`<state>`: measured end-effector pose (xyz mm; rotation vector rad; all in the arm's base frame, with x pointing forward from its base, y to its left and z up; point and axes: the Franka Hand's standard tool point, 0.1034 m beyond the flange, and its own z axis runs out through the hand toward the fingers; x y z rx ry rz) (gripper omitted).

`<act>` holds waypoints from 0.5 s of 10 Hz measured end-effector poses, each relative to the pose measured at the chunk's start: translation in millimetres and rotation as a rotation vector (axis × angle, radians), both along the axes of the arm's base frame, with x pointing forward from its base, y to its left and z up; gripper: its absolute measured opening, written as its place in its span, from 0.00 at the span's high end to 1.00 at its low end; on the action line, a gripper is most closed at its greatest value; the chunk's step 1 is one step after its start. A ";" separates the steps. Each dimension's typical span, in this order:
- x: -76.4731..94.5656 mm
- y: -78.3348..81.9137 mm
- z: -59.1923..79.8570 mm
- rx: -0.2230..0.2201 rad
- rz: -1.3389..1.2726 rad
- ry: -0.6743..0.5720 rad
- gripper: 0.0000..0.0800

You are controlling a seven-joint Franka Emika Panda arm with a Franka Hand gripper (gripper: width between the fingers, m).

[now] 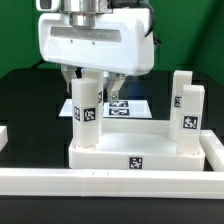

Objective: Assemble desk

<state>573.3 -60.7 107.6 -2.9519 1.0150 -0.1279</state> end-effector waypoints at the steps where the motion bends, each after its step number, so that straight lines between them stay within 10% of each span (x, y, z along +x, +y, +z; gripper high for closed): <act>1: 0.3 0.0 0.3 -0.009 0.085 0.001 0.19; 5: 0.5 -1.2 0.5 -0.047 0.469 0.008 0.19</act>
Offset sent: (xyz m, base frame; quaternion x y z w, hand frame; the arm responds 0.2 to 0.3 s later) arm 0.0037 0.0053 0.0015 0.0169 0.0005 -0.2040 0.9788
